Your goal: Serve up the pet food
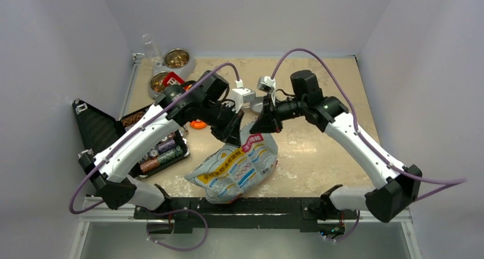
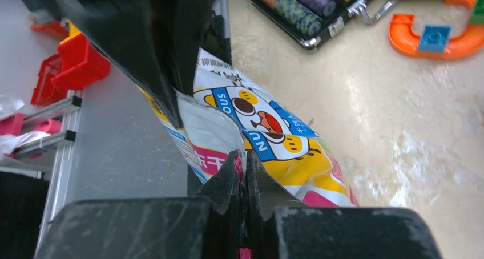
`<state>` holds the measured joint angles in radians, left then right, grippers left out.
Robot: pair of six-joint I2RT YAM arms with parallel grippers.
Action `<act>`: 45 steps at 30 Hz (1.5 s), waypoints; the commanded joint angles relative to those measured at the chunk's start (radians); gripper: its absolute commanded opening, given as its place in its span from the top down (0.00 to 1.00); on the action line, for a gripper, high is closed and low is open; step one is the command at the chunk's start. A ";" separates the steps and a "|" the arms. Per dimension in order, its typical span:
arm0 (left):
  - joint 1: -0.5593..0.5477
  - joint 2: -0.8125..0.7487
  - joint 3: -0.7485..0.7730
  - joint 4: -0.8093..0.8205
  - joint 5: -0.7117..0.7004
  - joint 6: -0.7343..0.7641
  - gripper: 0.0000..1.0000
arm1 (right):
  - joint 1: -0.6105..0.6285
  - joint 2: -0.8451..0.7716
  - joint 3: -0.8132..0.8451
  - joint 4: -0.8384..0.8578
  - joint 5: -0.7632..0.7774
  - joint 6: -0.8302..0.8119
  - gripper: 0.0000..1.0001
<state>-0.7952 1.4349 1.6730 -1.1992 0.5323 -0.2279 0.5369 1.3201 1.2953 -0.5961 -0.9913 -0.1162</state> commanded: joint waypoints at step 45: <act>-0.101 -0.341 -0.133 0.157 -0.151 0.070 1.00 | 0.243 -0.194 0.107 -0.146 0.372 -0.074 0.18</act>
<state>-0.8974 1.1797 1.5238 -1.1576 0.2794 -0.1635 0.7292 1.0569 1.3045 -0.6872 -0.6384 -0.0814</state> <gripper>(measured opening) 0.020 0.815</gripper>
